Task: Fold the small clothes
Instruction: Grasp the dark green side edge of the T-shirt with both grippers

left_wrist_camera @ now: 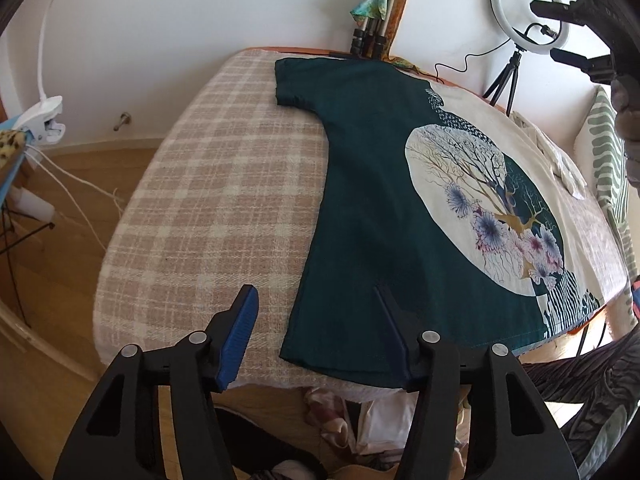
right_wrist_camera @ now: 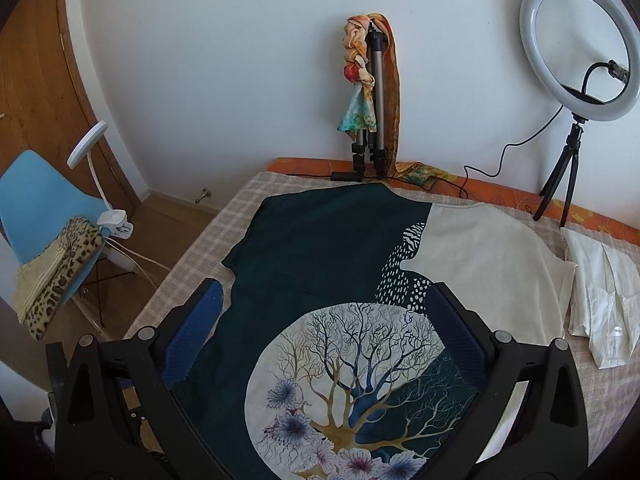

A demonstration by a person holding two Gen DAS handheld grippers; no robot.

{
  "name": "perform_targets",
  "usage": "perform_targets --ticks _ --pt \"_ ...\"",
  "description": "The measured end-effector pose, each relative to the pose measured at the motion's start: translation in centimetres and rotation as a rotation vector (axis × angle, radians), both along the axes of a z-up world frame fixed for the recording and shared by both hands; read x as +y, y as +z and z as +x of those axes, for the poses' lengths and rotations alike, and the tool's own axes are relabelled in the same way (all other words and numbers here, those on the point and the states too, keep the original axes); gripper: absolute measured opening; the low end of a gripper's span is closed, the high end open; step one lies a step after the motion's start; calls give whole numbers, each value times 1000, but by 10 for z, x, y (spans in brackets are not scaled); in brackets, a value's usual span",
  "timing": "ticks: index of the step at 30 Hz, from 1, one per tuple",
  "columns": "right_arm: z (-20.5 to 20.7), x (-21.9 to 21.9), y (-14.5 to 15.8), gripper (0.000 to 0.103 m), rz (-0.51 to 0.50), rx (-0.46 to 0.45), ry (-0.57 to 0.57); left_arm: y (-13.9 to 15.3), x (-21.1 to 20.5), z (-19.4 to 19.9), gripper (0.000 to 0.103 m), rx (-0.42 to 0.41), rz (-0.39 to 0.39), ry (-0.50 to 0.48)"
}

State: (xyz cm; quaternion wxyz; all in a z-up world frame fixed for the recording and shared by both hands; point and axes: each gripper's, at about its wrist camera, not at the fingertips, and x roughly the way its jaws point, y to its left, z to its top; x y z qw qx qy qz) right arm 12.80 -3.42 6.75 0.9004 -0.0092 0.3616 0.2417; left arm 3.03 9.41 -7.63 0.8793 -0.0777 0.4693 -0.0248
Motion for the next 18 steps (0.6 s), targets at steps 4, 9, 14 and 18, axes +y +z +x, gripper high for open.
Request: perform_targets --ticks 4,9,14,18 --pt "41 37 -3 99 6 34 12 -9 11 2 56 31 -35 18" --pt "86 83 -21 95 10 104 20 -16 22 3 46 54 -145 24" --pt "121 133 -50 90 9 187 48 -24 27 4 40 80 -211 27" --pt "138 177 -81 86 -10 267 106 -25 28 5 35 73 -223 25"
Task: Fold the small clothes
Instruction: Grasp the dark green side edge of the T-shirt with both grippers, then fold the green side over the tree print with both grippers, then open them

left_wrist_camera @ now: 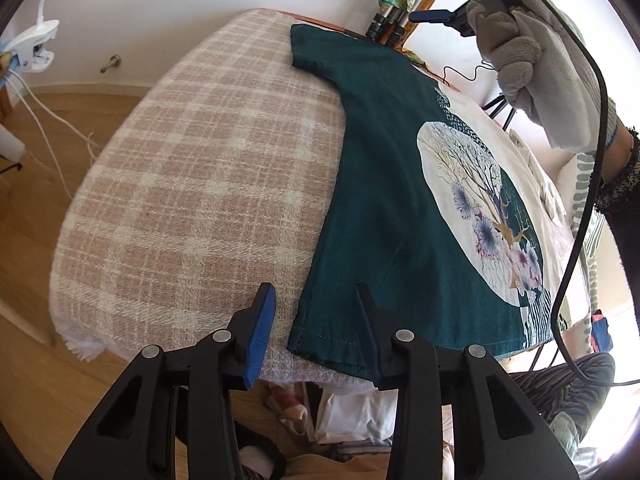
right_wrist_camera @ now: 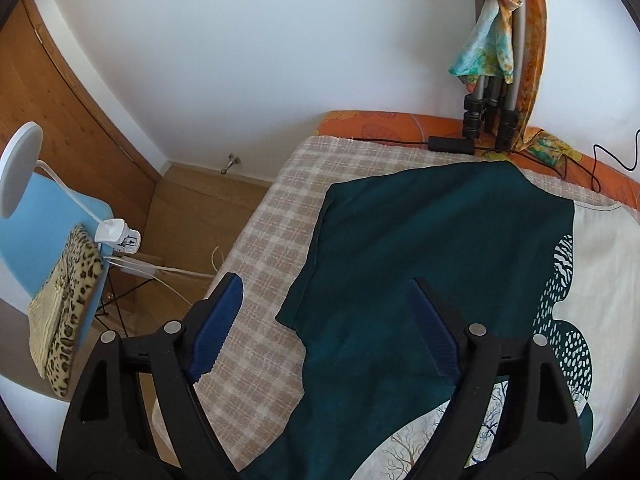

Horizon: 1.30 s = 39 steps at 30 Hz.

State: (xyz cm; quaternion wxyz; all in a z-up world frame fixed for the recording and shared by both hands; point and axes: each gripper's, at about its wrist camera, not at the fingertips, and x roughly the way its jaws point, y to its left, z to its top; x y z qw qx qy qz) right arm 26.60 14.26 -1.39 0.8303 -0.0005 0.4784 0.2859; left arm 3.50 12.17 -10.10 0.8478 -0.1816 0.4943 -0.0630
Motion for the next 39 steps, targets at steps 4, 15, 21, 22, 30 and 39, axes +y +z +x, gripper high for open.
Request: perform_targets --ticks 4,15,21,22,30,39 --pt "12 37 -33 82 -61 27 29 0 -2 2 30 -7 7 -7" --pt "32 75 -85 82 -173 100 64 -3 -9 13 10 2 -27 -53" --pt "20 88 -96 82 -314 58 148 -3 -8 11 5 4 -65 -42" --pt "17 89 -97 82 -341 41 156 -3 -8 11 5 3 -65 -42" --pt "10 80 -96 9 -433 -13 184 0 -17 11 2 -21 -78 -74" --pt "20 18 -50 6 -266 -27 75 19 -41 14 1 -93 -134 -159"
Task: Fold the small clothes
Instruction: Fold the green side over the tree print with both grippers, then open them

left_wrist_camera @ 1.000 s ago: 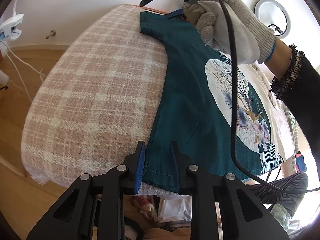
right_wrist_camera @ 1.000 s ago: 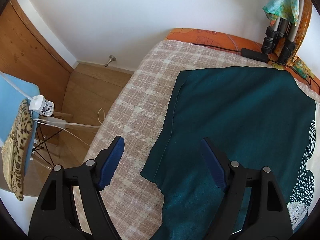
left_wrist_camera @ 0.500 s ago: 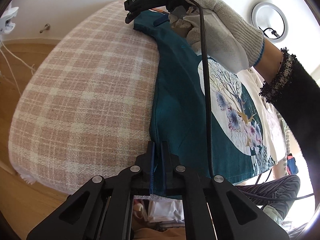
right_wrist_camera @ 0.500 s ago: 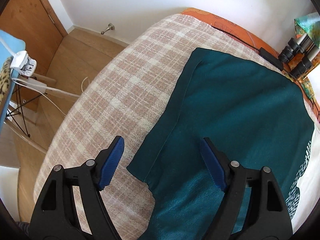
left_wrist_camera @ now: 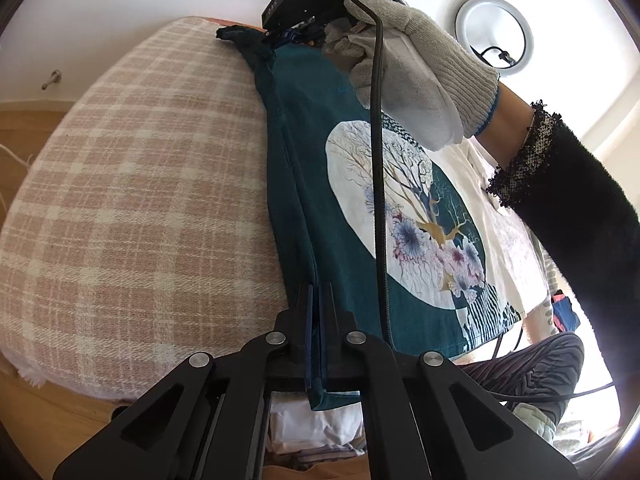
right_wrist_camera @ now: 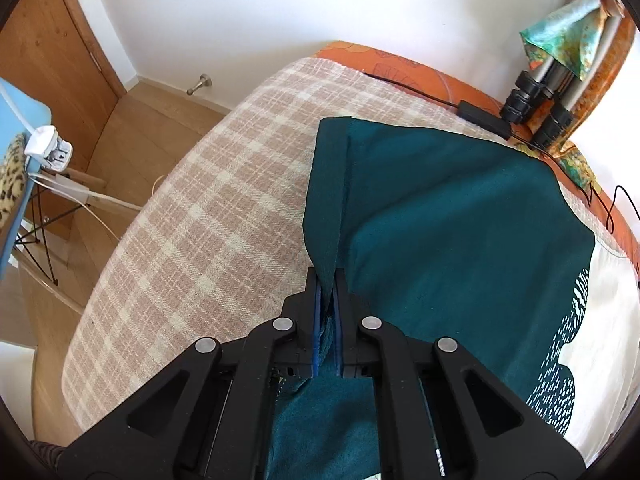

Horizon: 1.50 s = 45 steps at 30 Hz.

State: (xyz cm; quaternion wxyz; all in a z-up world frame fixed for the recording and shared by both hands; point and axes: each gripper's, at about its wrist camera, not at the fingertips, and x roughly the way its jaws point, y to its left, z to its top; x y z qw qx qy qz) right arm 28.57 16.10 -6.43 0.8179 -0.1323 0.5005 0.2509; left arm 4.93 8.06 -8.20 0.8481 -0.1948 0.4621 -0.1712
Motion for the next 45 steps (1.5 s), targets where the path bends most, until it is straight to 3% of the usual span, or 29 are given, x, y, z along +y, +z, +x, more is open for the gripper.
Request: perform_targets --ticks 5,9,17,20,21,23,24,25,30,32,34,36,38,45 --pt "5 -54 24 6 73 -15 -69 19 -29 6 1 -61 -8 -74" --pt "9 -108 30 6 124 -6 -144 22 -56 10 1 -63 -11 -148" --pt "19 -195 -6 6 147 65 -269 12 -110 21 1 -7 -14 -282" --pt "24 -206 -22 6 97 71 -292 7 -125 24 1 19 -11 -328" --pt "25 -206 -26 7 56 61 -290 6 -128 25 1 31 -15 -340" --pt "27 -206 -30 23 -63 40 -279 5 -134 25 11 48 17 -359" --pt "26 -207 -27 43 -97 8 -276 7 -135 23 12 43 25 -369" --pt "24 -207 -21 54 -100 -27 -264 10 -133 20 13 33 30 -374" --pt "20 -211 17 55 40 -105 -202 27 -110 9 13 -31 -4 -370" --pt "23 -201 29 55 88 -127 -166 28 -101 9 13 -56 41 -329" --pt "30 -180 30 55 108 -124 -117 23 -98 18 13 -27 57 -290" --pt "36 -152 21 55 81 -113 -72 12 -97 27 13 34 56 -270" --pt "41 -127 4 55 13 -112 -38 2 -99 31 13 71 109 -257" --pt "58 -98 -36 55 -95 -103 -17 -8 -104 30 13 79 153 -284"
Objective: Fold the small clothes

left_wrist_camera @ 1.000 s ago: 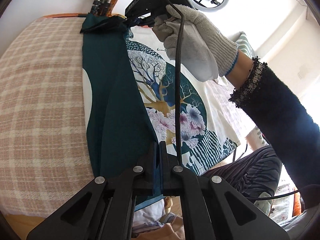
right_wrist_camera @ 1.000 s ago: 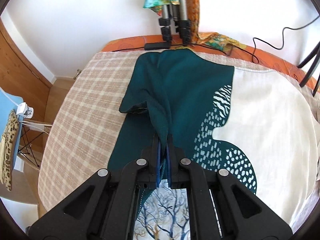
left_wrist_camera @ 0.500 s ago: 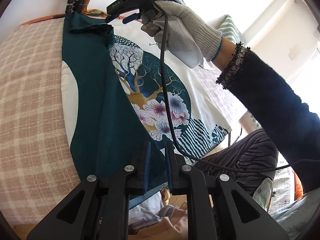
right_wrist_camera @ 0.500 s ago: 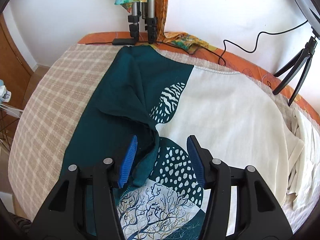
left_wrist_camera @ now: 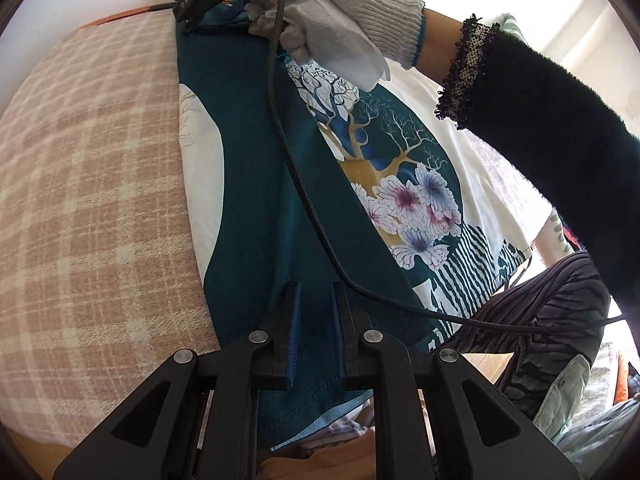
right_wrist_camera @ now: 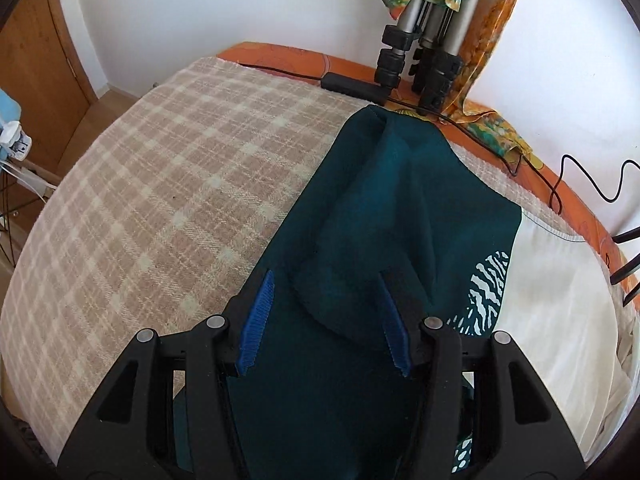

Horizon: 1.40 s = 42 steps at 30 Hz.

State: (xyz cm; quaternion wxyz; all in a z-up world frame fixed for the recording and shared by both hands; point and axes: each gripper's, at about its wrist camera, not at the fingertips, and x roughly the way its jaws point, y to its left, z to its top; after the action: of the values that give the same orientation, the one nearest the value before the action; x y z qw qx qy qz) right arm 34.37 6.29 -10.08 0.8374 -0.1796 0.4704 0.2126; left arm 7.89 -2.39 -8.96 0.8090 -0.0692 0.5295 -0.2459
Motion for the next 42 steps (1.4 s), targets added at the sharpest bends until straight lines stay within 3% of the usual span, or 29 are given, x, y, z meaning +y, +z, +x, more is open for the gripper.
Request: perform_targets --ticks 2,4,6,11,13,15,17,18,19,27,30,34,38,40,42 --pt "4 -3 -1 50 4 6 1 -1 2 2 13 12 -16 10" --pt "9 -8 2 22 3 11 6 -1 4 3 13 15 -21 12" --pt "15 -13 6 8 -7 11 -7 -2 1 4 13 10 -15 9" --pt "35 -35 26 7 49 2 -34 -2 -1 3 13 0 -9 5" --pt "45 -46 29 7 16 -38 -81 -2 -1 4 12 1 -14 6" --pt "61 -60 31 8 -65 -91 -201 -2 -1 4 13 2 -13 7" --pt "74 -77 34 28 -89 -92 -294 -2 -3 4 13 2 -8 9" --pt "75 -86 39 45 -61 -102 -321 -1 -3 4 13 3 -7 9" --pt "74 -95 46 51 -31 -120 -343 -1 -4 4 13 4 -10 7" --pt "30 -150 93 60 134 -154 -395 -1 -4 -4 13 -6 -16 -4" --pt "3 -170 109 65 169 -176 -406 0 -10 -12 13 -24 -12 -42" --pt "-38 -194 127 65 207 -196 -402 -3 -25 -31 20 -25 -33 -134" --pt "-86 -226 139 66 248 -210 -402 3 -32 -48 23 -69 -44 -183" --pt "-110 -242 143 68 282 -206 -402 12 -25 -54 23 -108 -84 -159" --pt "-134 -258 144 70 301 -204 -409 20 -22 -59 23 -174 -66 -131"
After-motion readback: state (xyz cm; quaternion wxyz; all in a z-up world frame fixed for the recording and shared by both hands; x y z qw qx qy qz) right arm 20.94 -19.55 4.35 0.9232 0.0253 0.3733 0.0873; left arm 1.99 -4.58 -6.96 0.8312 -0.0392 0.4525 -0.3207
